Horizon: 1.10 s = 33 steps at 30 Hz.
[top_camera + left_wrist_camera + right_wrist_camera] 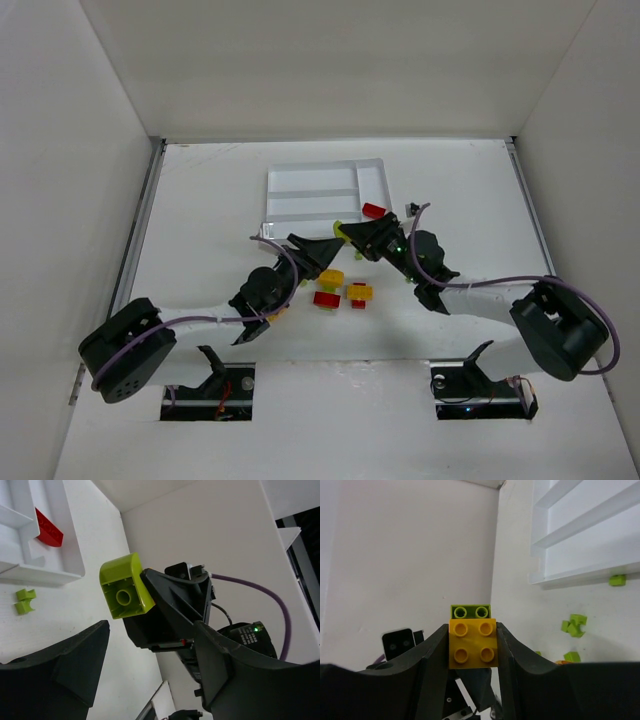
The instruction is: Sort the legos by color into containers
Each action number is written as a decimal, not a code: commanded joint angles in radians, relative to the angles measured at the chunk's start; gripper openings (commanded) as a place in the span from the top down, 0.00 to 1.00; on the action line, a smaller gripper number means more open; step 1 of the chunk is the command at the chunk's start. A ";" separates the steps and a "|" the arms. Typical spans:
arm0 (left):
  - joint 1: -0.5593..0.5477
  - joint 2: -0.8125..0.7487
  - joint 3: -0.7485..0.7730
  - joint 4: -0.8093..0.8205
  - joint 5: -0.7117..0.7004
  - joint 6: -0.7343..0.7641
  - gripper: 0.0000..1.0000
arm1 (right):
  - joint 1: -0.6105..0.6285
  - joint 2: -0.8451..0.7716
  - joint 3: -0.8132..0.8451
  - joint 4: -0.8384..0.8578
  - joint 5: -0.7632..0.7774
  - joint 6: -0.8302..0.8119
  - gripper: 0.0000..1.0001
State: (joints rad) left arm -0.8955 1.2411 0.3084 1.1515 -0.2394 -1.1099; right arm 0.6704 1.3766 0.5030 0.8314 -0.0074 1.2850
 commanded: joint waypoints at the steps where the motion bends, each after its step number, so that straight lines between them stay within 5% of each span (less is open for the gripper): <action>1: 0.007 0.004 -0.020 0.172 -0.038 -0.030 0.37 | 0.016 0.029 0.043 0.152 -0.016 0.083 0.68; 9: 0.040 0.015 -0.012 0.175 -0.052 -0.024 0.45 | 0.027 0.035 0.040 0.172 -0.009 0.122 0.68; 24: 0.059 0.081 0.054 0.178 -0.023 -0.007 0.46 | 0.027 0.091 0.009 0.282 -0.049 0.183 0.68; 33: 0.050 0.100 0.063 0.183 -0.029 -0.004 0.73 | 0.027 0.114 -0.014 0.333 -0.052 0.206 0.68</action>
State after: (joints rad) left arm -0.8436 1.3445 0.3363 1.2617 -0.2687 -1.1347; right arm 0.6888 1.4879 0.4931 1.0615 -0.0452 1.4704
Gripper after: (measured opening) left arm 0.356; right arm 0.438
